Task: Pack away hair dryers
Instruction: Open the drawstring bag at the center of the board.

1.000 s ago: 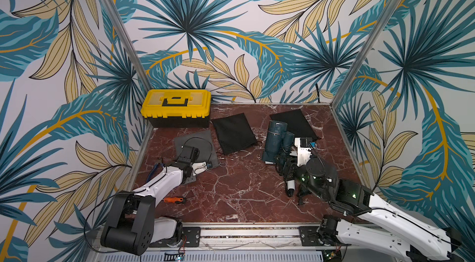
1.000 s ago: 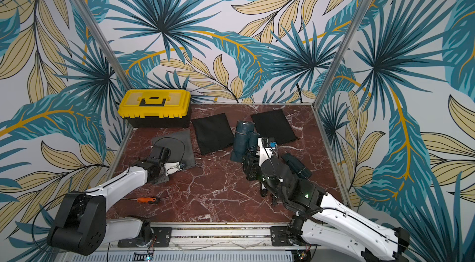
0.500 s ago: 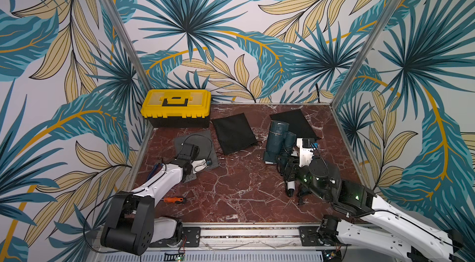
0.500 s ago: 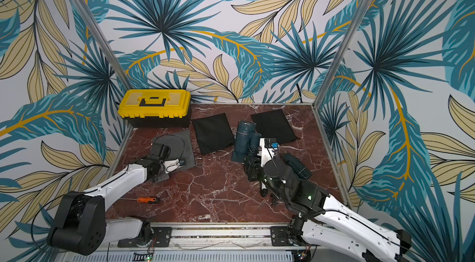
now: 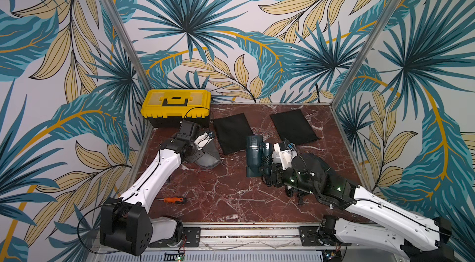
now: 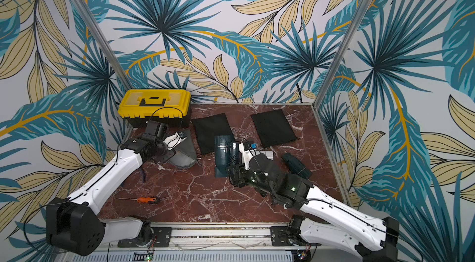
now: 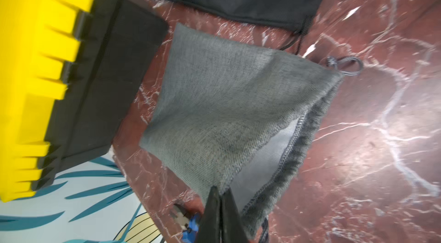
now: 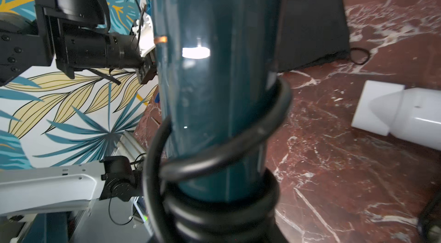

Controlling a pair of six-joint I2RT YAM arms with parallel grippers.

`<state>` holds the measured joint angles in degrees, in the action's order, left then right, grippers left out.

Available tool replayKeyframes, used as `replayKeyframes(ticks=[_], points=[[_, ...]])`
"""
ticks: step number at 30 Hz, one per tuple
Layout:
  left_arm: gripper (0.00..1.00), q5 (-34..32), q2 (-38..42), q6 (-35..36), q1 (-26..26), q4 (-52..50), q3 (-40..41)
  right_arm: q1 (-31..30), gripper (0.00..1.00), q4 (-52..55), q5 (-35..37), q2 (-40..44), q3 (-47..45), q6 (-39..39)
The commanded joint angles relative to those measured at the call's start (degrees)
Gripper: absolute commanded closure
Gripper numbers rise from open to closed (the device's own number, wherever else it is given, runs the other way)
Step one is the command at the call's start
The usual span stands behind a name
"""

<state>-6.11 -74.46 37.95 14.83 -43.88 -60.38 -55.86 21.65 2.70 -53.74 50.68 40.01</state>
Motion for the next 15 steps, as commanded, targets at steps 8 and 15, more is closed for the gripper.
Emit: replayKeyframes(ticks=[8,15], points=[[1.00,2.24,-0.51,-10.93,3.99,-4.56,-8.87,-0.09,1.00,-26.82,-14.96,-5.96,-7.83,12.31],[1.00,4.87,-1.26,-14.86,6.78,-5.64,-11.51,-1.35,1.00,-35.70,-18.84,-11.76,-9.58,15.84]])
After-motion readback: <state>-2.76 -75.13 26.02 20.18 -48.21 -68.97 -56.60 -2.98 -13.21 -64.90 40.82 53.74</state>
